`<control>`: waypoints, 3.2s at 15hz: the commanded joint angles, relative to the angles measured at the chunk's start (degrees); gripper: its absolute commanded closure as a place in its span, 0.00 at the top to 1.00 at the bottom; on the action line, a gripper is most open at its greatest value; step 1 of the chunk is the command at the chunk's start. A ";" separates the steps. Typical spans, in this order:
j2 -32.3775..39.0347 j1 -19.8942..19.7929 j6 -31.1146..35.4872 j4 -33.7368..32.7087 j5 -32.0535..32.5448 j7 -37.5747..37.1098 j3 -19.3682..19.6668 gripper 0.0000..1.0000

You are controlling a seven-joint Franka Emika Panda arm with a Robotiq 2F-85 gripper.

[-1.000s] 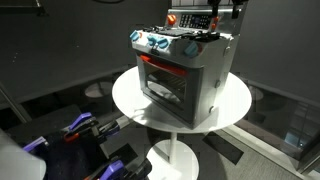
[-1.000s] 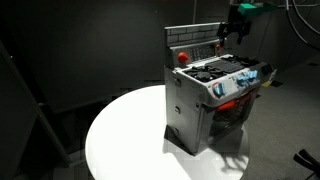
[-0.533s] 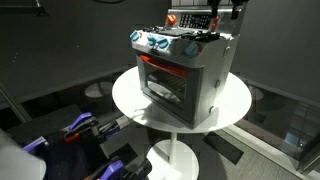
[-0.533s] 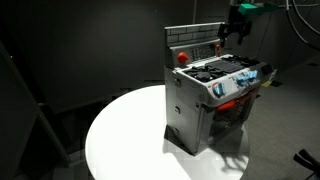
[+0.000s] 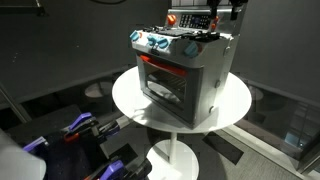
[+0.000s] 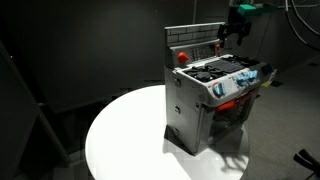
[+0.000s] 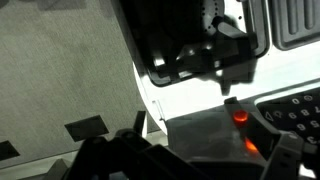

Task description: Press the top right orange button on the stove

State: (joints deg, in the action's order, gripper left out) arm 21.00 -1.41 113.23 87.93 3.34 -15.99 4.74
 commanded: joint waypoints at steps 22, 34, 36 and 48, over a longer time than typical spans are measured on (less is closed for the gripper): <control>-0.40 -0.34 -4.40 -0.18 -0.81 0.19 0.23 1.00; -20.55 -0.84 -5.23 23.88 2.32 -0.04 1.08 1.00; -24.66 -1.11 -3.56 28.89 3.05 0.02 0.94 1.00; -35.53 -3.18 -0.96 41.62 1.63 0.72 0.08 1.00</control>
State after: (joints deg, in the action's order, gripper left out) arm -14.57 -3.44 112.37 129.65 5.27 -15.54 5.89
